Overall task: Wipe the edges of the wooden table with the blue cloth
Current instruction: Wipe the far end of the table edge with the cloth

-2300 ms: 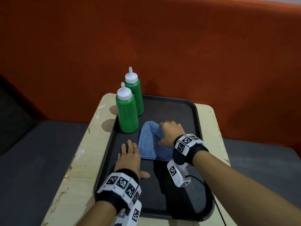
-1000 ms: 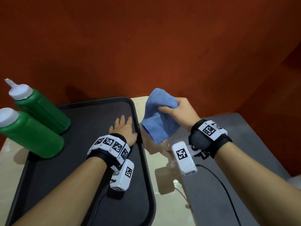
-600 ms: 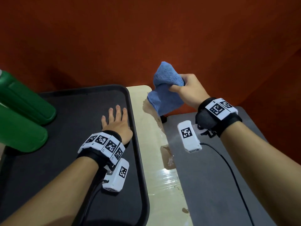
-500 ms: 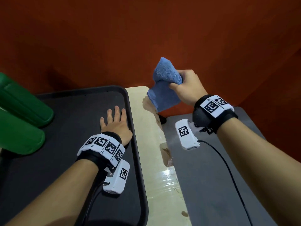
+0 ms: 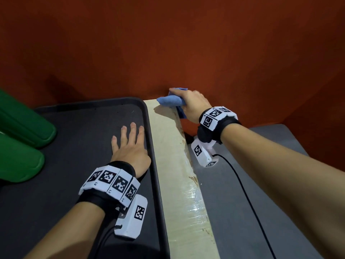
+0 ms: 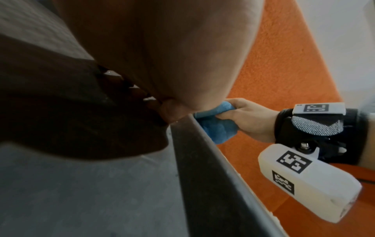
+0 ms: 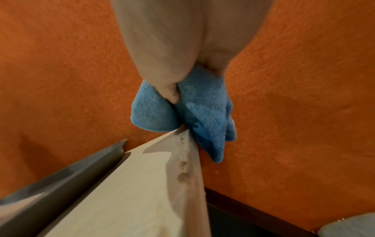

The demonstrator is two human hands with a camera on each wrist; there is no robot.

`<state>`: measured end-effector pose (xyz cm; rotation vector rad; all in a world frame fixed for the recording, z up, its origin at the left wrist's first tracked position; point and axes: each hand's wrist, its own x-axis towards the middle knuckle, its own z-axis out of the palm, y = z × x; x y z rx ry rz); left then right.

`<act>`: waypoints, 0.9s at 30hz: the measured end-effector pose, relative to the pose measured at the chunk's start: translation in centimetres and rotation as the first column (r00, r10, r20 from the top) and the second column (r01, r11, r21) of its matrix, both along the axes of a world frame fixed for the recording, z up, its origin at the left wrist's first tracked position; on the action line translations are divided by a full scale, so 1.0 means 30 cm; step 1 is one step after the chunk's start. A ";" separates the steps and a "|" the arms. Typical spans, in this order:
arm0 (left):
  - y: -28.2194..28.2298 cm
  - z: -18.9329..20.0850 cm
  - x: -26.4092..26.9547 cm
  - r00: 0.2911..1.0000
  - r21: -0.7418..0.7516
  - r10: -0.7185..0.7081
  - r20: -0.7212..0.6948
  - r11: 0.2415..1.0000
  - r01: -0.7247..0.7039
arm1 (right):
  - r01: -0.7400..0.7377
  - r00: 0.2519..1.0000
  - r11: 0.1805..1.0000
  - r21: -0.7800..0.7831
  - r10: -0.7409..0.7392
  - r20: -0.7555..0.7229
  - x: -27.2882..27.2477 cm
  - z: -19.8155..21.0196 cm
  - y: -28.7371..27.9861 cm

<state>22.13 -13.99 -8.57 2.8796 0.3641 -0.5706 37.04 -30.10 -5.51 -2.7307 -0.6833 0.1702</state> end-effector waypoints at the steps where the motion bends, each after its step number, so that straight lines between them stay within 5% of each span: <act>1: 0.000 0.000 0.000 1.000 0.000 -0.001 0.000 1.000 0.001 | -0.048 0.999 0.999 -0.004 0.048 -0.020 0.002 -0.020 0.005; 5: -0.005 0.000 -0.002 1.000 0.001 -0.001 0.000 1.000 0.001 | -0.166 0.982 0.986 -0.017 0.164 -0.089 -0.007 -0.087 0.016; 21: -0.007 0.002 -0.003 1.000 -0.013 0.016 0.005 1.000 -0.016 | -0.221 0.973 0.972 -0.079 0.214 -0.091 -0.196 -0.101 -0.057; 27: -0.008 0.001 -0.003 1.000 -0.014 0.011 0.002 1.000 -0.011 | -0.160 0.982 0.979 -0.123 0.146 -0.117 -0.120 -0.042 -0.003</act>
